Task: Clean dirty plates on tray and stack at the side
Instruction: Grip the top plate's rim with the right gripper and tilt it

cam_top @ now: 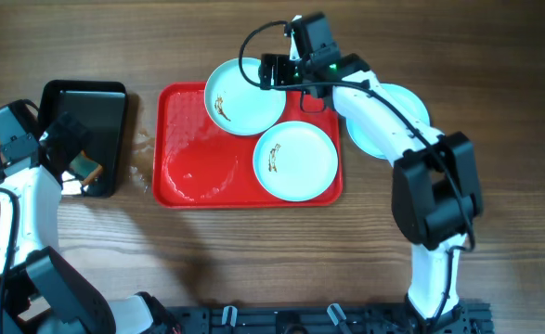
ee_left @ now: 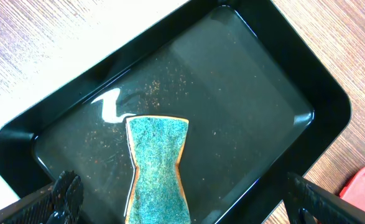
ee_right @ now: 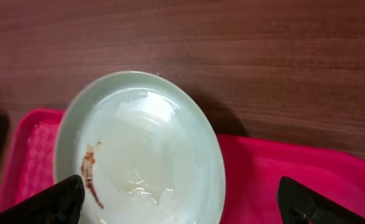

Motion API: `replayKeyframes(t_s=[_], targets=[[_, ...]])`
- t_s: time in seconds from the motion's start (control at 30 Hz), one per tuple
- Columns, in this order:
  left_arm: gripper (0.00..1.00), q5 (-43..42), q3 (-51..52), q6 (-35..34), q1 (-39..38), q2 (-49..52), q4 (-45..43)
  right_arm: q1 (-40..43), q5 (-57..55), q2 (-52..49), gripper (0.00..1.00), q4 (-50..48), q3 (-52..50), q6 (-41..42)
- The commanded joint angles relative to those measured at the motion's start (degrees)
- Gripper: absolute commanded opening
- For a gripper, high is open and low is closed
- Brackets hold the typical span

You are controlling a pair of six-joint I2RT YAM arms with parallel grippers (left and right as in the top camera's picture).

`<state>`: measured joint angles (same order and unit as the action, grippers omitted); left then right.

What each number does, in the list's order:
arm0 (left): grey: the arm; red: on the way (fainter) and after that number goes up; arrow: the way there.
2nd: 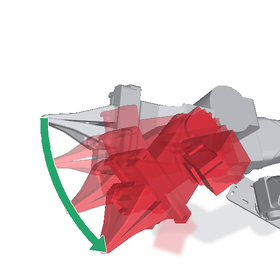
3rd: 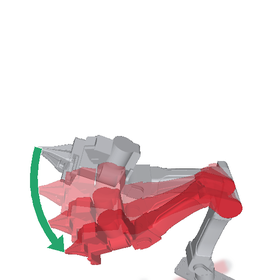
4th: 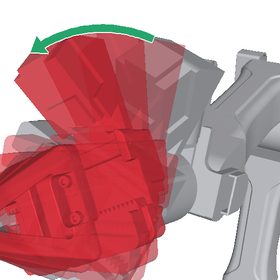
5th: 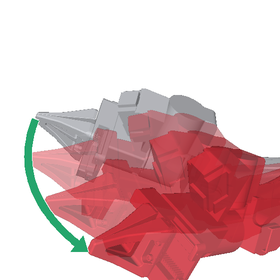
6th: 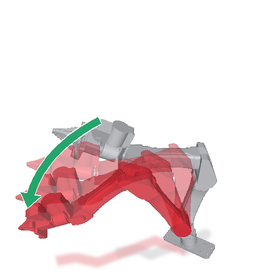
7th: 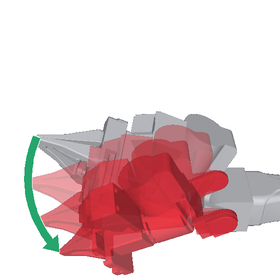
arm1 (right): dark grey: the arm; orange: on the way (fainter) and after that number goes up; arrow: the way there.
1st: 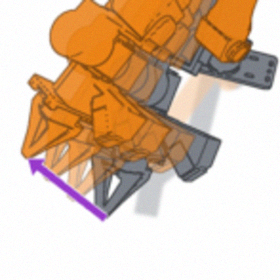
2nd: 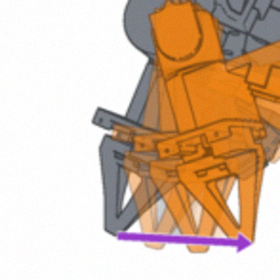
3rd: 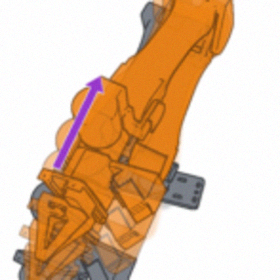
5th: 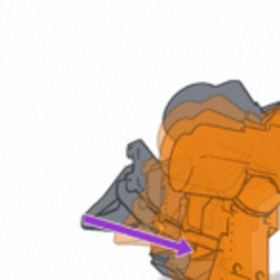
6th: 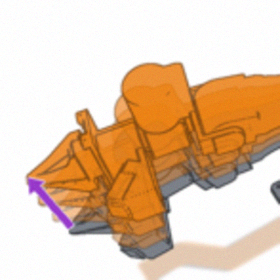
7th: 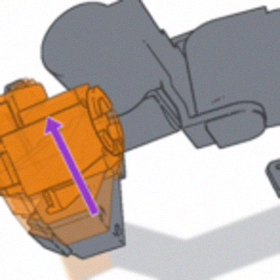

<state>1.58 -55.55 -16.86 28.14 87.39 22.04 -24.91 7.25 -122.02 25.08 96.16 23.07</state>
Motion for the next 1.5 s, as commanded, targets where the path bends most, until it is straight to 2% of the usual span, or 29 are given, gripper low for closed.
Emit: replayKeyframes(t_s=[0.0,0.1,0.13,0.17,0.53,0.67,0.8,0.87,1.0,1.2,1.27,1.37,1.47], targets=[[1.0,-0.1,0.0,0.1,0.3,-0.2,-0.2,0.0,-0.3,-3.3,0.87,0.0,0.7,1.2],[1.0,-0.1,0.0,0.1,0.3,-0.2,-0.2,0.0,-2.6,-3.3,0.64,1.3,0.7,2.8],[1.0,-0.1,0.0,0.1,0.3,-0.2,-0.2,0.0,-2.9,-3.3,0.58,1.3,0.4,2.9],[1.0,-0.1,0.0,0.1,0.3,-0.2,-0.2,0.0,-3.5,-3.3,0.56,1.1,-0.2,3.0],[1.0,-0.1,0.0,0.1,0.3,-0.2,-0.2,0.0,-4.7,-7.1,0.55,-1.3,-1.0,2.6],[1.0,-0.1,0.0,0.1,0.3,-0.2,-0.2,0.0,-4.7,-7.5,0.38,-0.8,-1.0,2.6],[1.0,-0.1,0.0,0.1,0.3,-0.2,-0.2,0.0,-3.6,-8.2,0.37,-1.0,-1.0,2.6],[1.0,-0.1,0.0,0.1,0.3,-0.2,-0.2,0.0,-3.0,-8.3,0.3,-1.0,-1.0,2.6],[1.0,-0.1,0.0,0.1,0.3,-0.2,-0.2,0.0,-2.8,-8.3,0.26,0.1,-1.0,2.6],[1.0,-0.1,0.0,0.1,0.3,-0.2,-0.2,-0.2,-2.8,-9.7,0.25,0.4,-1.0,2.4],[1.0,-0.1,0.0,0.1,0.3,-0.2,-0.2,-0.3,-2.8,-9.7,0.19,0.1,-1.0,2.4],[1.0,-0.1,0.0,0.1,0.3,-0.2,-0.2,-0.2,-2.7,-9.6,0.17,-0.3,-0.9,2.4],[1.0,-0.1,0.0,0.1,0.3,-0.2,-0.2,-0.2,-1.6,-9.5,0.04,-0.3,-0.4,2.4]])
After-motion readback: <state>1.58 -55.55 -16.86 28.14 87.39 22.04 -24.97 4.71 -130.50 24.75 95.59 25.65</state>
